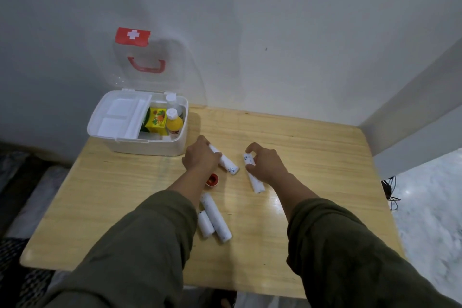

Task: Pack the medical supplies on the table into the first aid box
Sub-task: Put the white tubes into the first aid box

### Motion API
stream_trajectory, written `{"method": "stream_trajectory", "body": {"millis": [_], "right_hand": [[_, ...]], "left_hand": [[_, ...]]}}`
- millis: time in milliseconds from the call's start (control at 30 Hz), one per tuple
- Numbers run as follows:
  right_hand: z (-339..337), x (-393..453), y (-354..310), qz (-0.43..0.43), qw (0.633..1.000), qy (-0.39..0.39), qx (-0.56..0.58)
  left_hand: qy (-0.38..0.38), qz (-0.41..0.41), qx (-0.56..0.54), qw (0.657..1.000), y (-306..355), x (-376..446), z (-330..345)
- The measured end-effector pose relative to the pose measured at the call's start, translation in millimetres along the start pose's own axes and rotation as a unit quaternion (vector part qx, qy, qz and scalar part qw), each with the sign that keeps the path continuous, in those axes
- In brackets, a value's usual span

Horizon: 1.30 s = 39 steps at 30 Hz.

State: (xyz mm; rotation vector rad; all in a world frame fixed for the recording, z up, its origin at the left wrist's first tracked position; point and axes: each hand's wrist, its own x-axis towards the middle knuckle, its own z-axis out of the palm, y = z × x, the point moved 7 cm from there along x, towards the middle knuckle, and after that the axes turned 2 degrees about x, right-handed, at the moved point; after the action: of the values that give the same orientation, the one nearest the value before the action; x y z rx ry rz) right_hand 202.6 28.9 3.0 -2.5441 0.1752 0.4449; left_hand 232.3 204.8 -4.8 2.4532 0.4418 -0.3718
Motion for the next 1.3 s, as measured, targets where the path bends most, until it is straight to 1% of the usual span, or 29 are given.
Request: {"method": "stream_trajectory", "body": {"millis": [200, 300, 467, 600, 700, 833, 1033, 1167, 1300], "right_hand": [[-18, -4, -3, 0.007, 0.999, 0.029, 0.014], [-32, -8, -13, 0.002, 0.999, 0.05, 0.015], [-61, -18, -45, -0.014, 0.994, 0.108, 0.021], [-79, -28, -79, -0.018, 0.985, 0.162, 0.056], [-85, -35, -105, -0.019, 0.978, 0.193, 0.078], [-84, -44, -143, -0.036, 0.965, 0.235, 0.106], [-68, -46, -188, -0.044, 0.949, 0.268, 0.158], [-54, -43, -211, -0.046, 0.938, 0.282, 0.199], [-39, -39, -224, -0.049, 0.94, 0.276, 0.194]], "left_hand": [[-0.052, 0.063, -0.081, 0.993, 16, -2, 2], [-0.045, 0.106, -0.114, 0.987, 29, -6, -8], [-0.034, 0.188, -0.154, 0.969, 51, -12, -40], [-0.035, 0.263, -0.159, 0.951, 64, -21, -77], [-0.029, 0.301, -0.17, 0.938, 66, -24, -110], [-0.002, 0.324, -0.167, 0.931, 50, -20, -152], [0.019, 0.31, -0.167, 0.936, 7, 5, -203], [0.029, 0.31, -0.146, 0.939, -17, 19, -218], [0.011, 0.315, -0.132, 0.94, -31, 25, -215]]}}
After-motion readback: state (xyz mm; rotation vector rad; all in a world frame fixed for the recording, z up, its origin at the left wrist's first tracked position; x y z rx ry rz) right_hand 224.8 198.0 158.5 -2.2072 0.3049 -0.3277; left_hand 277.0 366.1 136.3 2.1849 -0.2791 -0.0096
